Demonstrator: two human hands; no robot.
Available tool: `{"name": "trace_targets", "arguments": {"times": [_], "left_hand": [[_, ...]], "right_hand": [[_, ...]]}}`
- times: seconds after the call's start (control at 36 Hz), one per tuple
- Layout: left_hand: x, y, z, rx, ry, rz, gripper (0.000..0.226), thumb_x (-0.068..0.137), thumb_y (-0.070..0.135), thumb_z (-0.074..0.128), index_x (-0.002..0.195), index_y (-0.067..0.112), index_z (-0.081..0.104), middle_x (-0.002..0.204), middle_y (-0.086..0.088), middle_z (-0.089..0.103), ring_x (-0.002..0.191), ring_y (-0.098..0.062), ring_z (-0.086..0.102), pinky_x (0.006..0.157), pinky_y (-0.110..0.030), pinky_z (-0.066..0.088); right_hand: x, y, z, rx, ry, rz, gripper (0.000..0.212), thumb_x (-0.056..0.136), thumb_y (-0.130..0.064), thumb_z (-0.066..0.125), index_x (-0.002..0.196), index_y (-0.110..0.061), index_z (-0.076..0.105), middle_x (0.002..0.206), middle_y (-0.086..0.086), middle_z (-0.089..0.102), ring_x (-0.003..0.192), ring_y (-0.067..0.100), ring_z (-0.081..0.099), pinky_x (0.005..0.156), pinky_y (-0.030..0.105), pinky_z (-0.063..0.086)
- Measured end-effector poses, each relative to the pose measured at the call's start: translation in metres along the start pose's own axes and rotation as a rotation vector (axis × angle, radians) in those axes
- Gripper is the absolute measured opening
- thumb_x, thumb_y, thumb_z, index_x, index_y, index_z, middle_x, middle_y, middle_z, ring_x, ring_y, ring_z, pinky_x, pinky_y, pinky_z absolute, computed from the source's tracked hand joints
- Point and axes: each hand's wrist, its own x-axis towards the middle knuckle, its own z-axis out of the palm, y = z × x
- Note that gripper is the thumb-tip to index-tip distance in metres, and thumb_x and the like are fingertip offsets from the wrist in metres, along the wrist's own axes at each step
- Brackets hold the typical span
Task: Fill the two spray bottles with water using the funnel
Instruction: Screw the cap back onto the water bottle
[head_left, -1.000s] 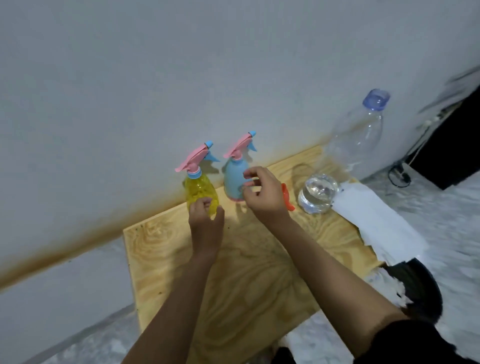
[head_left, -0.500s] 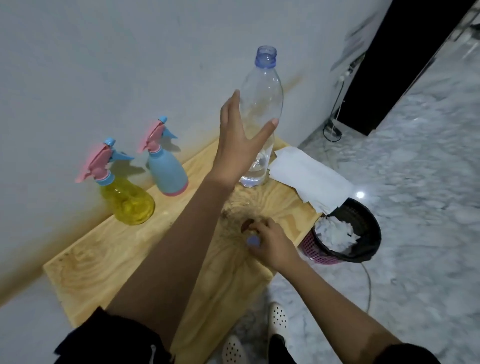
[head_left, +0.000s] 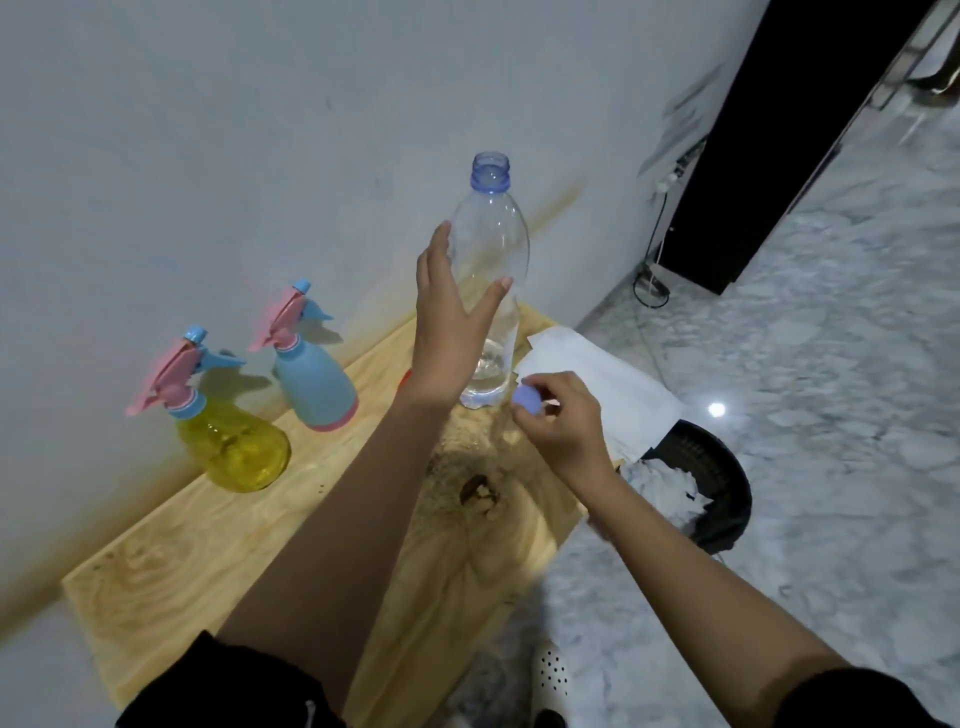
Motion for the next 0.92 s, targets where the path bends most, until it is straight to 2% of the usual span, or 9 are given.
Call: {"name": "trace_targets", "arguments": {"times": [0.08, 0.17, 0.22, 0.39, 0.53, 0.61, 0.69, 0.86, 0.92], "left_hand": [[0.000, 0.001, 0.000, 0.002, -0.013, -0.016, 0.072, 0.089, 0.025, 0.064, 0.147, 0.018, 0.020, 0.147, -0.003, 0.029, 0.136, -0.014, 0.032, 0.111, -0.041, 0.034], [-0.001, 0.000, -0.002, 0.019, -0.019, -0.013, 0.073, 0.089, 0.028, 0.064, 0.147, 0.022, 0.019, 0.148, -0.001, 0.027, 0.136, -0.012, 0.032, 0.111, -0.041, 0.034], [-0.002, -0.002, -0.002, 0.030, -0.021, -0.016, 0.074, 0.089, 0.029, 0.063, 0.147, 0.024, 0.018, 0.149, 0.000, 0.027, 0.137, -0.012, 0.031, 0.111, -0.040, 0.034], [0.000, 0.003, 0.001, 0.040, -0.022, -0.027, 0.074, 0.090, 0.028, 0.061, 0.148, 0.025, 0.016, 0.151, 0.000, 0.024, 0.138, -0.012, 0.028, 0.108, -0.028, 0.031], [0.002, 0.003, 0.000, 0.049, -0.014, -0.035, 0.074, 0.090, 0.027, 0.062, 0.148, 0.025, 0.016, 0.151, 0.001, 0.024, 0.135, -0.007, 0.027, 0.108, -0.027, 0.030], [0.004, 0.001, 0.000, 0.052, -0.012, -0.047, 0.075, 0.090, 0.026, 0.062, 0.148, 0.025, 0.015, 0.152, 0.001, 0.025, 0.133, -0.004, 0.026, 0.110, -0.029, 0.029], [0.006, 0.000, 0.001, 0.053, -0.012, -0.056, 0.076, 0.090, 0.025, 0.062, 0.148, 0.025, 0.015, 0.152, 0.000, 0.026, 0.137, -0.009, 0.026, 0.111, -0.032, 0.029], [0.008, -0.003, 0.001, 0.053, -0.016, -0.063, 0.076, 0.089, 0.024, 0.063, 0.148, 0.027, 0.015, 0.151, 0.002, 0.027, 0.135, -0.007, 0.028, 0.110, -0.031, 0.030], [0.009, -0.004, 0.000, 0.051, -0.024, -0.069, 0.077, 0.089, 0.024, 0.063, 0.148, 0.027, 0.015, 0.151, 0.003, 0.027, 0.135, -0.008, 0.028, 0.108, -0.029, 0.030]], "right_hand": [[0.036, -0.045, -0.028, 0.172, 0.120, -0.045, 0.026, 0.078, -0.008, 0.068, 0.104, -0.012, 0.067, 0.103, 0.002, 0.058, 0.082, 0.002, 0.057, 0.072, 0.006, 0.044], [0.069, -0.087, -0.048, 0.255, 0.213, -0.145, 0.026, 0.080, -0.008, 0.067, 0.105, -0.014, 0.067, 0.103, -0.001, 0.058, 0.083, -0.001, 0.058, 0.075, 0.008, 0.046], [0.087, -0.109, -0.055, 0.267, 0.210, -0.230, 0.027, 0.080, -0.007, 0.067, 0.107, -0.013, 0.067, 0.102, -0.002, 0.057, 0.084, -0.001, 0.059, 0.077, 0.010, 0.048], [0.123, -0.142, -0.057, 0.173, -0.009, -0.396, 0.032, 0.084, -0.006, 0.066, 0.116, -0.006, 0.065, 0.108, 0.002, 0.058, 0.098, 0.013, 0.059, 0.086, 0.013, 0.049], [0.135, -0.146, -0.055, 0.041, -0.132, -0.449, 0.032, 0.087, -0.008, 0.062, 0.120, -0.008, 0.063, 0.115, 0.004, 0.058, 0.107, 0.021, 0.057, 0.099, 0.034, 0.047], [0.140, -0.151, -0.058, -0.029, -0.207, -0.479, 0.032, 0.090, -0.007, 0.058, 0.121, -0.010, 0.063, 0.120, 0.004, 0.058, 0.110, 0.018, 0.055, 0.098, 0.025, 0.042], [0.146, -0.155, -0.061, -0.114, -0.290, -0.514, 0.031, 0.091, -0.001, 0.054, 0.120, -0.008, 0.063, 0.123, 0.004, 0.058, 0.112, 0.015, 0.053, 0.081, 0.008, 0.034], [0.154, -0.156, -0.071, -0.098, -0.358, -0.524, 0.030, 0.087, -0.001, 0.060, 0.116, -0.007, 0.065, 0.120, 0.006, 0.059, 0.104, 0.011, 0.055, 0.088, 0.007, 0.040], [0.155, -0.156, -0.072, -0.043, -0.352, -0.499, 0.030, 0.083, -0.004, 0.066, 0.113, -0.006, 0.067, 0.113, 0.005, 0.061, 0.098, 0.012, 0.057, 0.092, 0.014, 0.045]]}}
